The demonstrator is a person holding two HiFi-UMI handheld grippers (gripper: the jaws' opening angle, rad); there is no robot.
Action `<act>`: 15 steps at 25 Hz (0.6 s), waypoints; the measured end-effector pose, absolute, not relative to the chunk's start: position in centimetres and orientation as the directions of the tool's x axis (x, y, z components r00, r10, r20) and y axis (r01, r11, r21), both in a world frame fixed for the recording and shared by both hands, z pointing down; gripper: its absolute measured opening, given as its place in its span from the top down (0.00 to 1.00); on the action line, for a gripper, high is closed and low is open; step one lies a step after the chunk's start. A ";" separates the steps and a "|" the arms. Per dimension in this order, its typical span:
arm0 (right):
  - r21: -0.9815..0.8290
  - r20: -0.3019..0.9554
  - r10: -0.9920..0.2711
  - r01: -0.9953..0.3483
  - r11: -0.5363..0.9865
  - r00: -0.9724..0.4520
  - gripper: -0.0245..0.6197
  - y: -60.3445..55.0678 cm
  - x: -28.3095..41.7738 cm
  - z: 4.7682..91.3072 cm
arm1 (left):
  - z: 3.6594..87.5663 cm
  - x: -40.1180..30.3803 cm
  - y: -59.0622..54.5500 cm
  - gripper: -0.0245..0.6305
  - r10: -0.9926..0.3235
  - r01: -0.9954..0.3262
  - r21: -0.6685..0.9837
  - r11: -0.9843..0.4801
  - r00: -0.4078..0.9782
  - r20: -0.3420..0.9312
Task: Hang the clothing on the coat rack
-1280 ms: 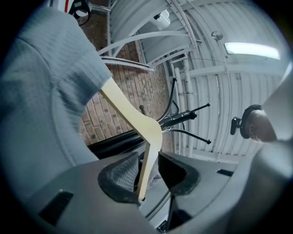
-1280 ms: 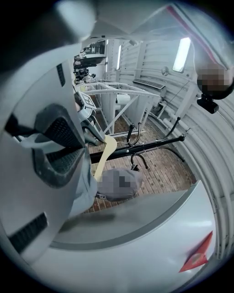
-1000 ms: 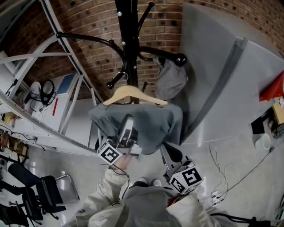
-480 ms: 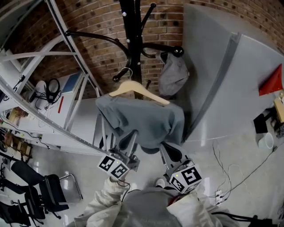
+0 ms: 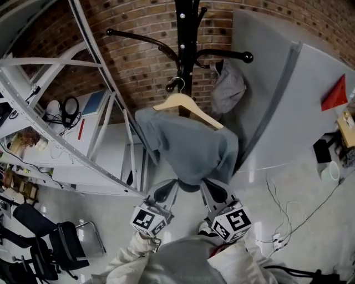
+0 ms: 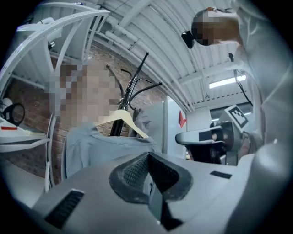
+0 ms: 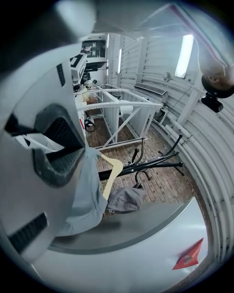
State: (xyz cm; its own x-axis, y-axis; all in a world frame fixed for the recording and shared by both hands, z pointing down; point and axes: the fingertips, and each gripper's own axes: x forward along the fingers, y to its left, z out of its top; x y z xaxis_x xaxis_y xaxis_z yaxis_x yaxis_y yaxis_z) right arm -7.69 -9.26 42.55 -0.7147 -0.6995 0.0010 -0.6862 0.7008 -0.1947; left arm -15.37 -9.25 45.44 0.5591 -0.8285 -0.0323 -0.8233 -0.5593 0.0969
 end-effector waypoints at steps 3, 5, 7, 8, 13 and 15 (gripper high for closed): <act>-0.182 0.005 -0.712 -0.701 0.690 -0.702 0.92 -7.5 -9.2 42.4 | 45.1 -16.1 -7.4 0.95 -0.818 -0.813 0.084 -0.575 0.574 -0.040; -0.172 0.009 -0.720 -0.711 0.682 -0.694 0.92 -6.2 -10.2 42.2 | 44.7 -17.1 -6.2 0.95 -0.822 -0.818 0.082 -0.569 0.567 -0.048; -0.164 0.014 -0.732 -0.724 0.670 -0.681 0.92 -4.9 -10.9 42.0 | 44.4 -18.1 -4.9 0.95 -0.829 -0.826 0.075 -0.559 0.557 -0.054; -0.161 0.017 -0.740 -0.732 0.662 -0.673 0.92 -4.2 -11.3 42.0 | 44.4 -18.6 -4.3 0.95 -0.832 -0.829 0.068 -0.554 0.552 -0.057; -0.145 0.028 -0.765 -0.760 0.633 -0.643 0.92 -0.4 -13.3 42.3 | 44.2 -21.6 -0.6 0.95 -0.853 -0.852 0.035 -0.522 0.520 -0.046; -0.138 0.035 -0.775 -0.771 0.622 -0.631 0.92 1.4 -14.0 42.4 | 44.4 -22.5 1.0 0.95 -0.852 -0.851 0.041 -0.523 0.522 -0.041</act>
